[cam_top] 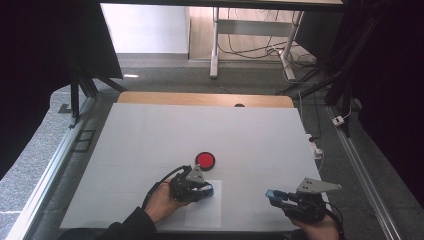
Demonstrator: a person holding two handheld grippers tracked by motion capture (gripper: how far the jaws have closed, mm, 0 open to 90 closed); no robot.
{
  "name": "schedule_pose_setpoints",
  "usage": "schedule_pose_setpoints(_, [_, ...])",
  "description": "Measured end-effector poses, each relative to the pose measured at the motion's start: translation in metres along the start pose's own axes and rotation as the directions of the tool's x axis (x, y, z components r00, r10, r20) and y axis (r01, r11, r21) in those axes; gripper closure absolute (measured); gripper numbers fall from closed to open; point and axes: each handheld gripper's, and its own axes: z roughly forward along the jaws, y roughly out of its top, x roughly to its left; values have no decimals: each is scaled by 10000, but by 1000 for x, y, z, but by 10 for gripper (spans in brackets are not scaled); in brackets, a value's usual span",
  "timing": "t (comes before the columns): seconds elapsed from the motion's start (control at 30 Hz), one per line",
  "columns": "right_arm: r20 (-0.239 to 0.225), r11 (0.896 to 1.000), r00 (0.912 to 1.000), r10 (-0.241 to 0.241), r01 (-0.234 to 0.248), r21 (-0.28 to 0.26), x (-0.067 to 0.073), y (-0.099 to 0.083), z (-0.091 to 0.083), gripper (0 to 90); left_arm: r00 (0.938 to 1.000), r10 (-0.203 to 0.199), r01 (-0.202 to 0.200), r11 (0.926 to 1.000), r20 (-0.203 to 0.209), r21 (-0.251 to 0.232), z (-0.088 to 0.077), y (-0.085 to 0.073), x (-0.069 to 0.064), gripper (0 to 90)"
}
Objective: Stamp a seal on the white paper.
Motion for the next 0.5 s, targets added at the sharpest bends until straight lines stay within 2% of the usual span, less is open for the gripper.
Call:
schedule_pose_setpoints(0.23, [58,10000,10000,4,-4,43,0,0,0,682,9968,-685,690,9976,417,-101,0,-1,7,703])
schedule_pose_setpoints(0.4, [29,10000,10000,11,-11,33,0,0,0,682,9870,-1346,1375,9901,877,-276,1,-4,15,703])
schedule_pose_setpoints(0.5, [28,10000,10000,11,-11,34,0,0,0,683,9826,-1536,1577,9870,1042,-324,1,-5,18,703])
